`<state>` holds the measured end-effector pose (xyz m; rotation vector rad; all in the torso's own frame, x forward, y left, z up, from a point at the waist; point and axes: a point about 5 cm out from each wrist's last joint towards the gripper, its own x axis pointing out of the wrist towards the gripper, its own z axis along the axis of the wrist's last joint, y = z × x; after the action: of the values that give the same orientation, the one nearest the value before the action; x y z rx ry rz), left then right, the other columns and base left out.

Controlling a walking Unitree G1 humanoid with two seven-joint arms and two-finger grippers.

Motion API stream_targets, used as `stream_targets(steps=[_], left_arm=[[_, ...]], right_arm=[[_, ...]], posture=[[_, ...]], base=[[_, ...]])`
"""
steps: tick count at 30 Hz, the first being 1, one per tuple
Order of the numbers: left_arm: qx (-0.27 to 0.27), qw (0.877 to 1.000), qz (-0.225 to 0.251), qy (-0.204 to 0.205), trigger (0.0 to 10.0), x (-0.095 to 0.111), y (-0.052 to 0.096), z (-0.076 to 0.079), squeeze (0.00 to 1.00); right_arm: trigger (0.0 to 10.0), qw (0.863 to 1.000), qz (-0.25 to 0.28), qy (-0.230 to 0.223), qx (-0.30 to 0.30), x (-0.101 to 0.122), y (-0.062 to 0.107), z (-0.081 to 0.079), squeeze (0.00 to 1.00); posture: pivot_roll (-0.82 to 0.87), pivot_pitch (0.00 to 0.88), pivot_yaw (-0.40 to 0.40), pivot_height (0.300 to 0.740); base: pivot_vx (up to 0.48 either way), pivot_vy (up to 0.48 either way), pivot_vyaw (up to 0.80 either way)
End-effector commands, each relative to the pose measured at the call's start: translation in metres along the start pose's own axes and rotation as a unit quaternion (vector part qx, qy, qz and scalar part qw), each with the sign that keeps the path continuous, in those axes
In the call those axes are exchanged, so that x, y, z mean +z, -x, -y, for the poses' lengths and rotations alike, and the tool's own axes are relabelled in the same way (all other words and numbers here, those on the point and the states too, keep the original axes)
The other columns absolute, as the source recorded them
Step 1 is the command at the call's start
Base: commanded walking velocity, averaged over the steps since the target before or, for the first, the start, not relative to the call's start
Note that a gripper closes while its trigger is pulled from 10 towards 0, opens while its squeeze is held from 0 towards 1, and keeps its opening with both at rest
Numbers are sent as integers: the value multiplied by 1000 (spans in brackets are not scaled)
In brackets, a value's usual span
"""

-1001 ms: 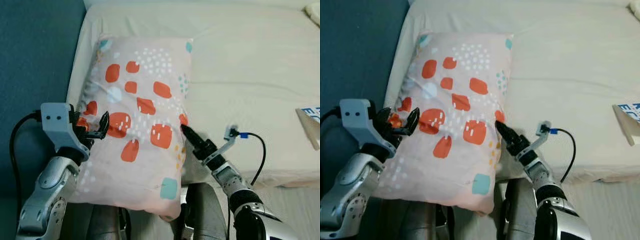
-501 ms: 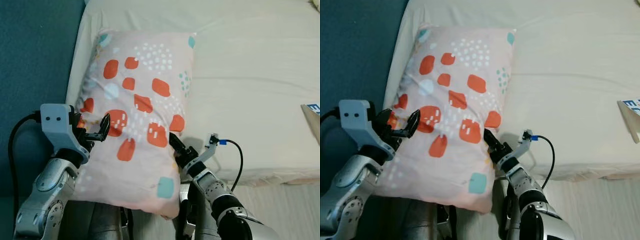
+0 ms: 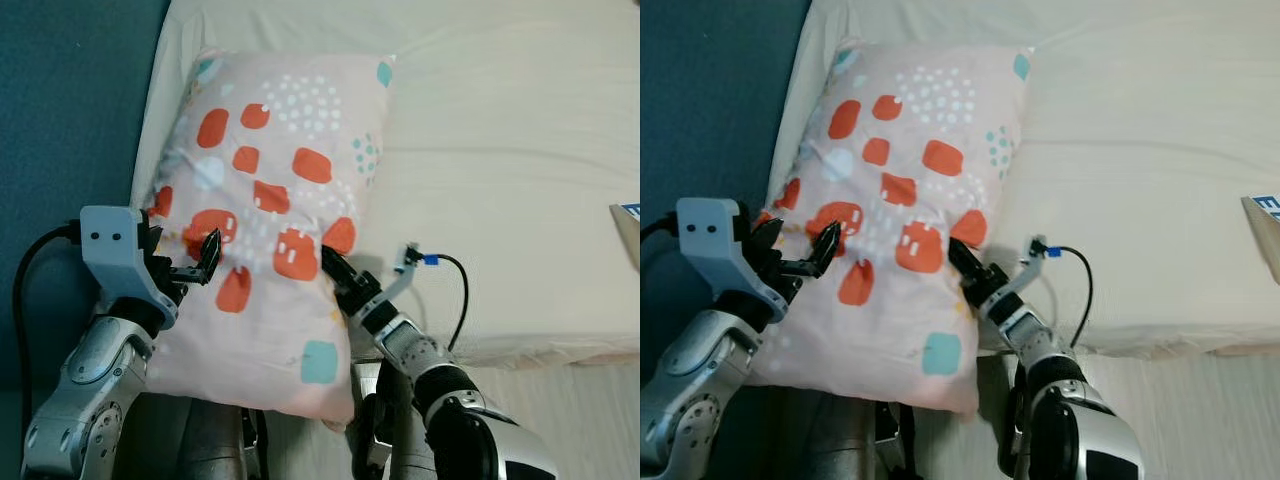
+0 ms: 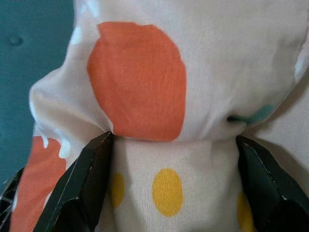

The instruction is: Clean up the room

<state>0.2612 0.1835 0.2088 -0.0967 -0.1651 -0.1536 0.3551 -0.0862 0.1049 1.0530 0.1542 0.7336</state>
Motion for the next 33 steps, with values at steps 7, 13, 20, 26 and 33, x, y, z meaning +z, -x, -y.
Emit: stream_targets(steps=[7,13,20,26,33], left_arm=[[0,1000,-12,-5,10000,-1,5,-2,0],[1,1000,-9,-3,10000,-1,3,-1,0],[1,1000,-5,1,10000,-2,0,0,0],[3,1000,-1,1,10000,-1,-1,0,0],[2,1000,2,3,10000,0,-1,1,0]], right_arm=[[0,985,-65,52,-151,-18,12,23,0],[0,984,-30,85,-155,2,19,26,0],[0,932,-22,268,-243,50,36,35,0],[0,864,25,393,-315,102,45,28,0],[0,818,57,448,-356,129,50,21,0]], posture=[[298,525,-33,598],[290,518,-37,598],[283,503,-46,598],[290,492,-51,598],[301,488,-50,598]], base=[[0,0,0],[0,0,0],[0,0,0],[0,0,0],[0,0,0]])
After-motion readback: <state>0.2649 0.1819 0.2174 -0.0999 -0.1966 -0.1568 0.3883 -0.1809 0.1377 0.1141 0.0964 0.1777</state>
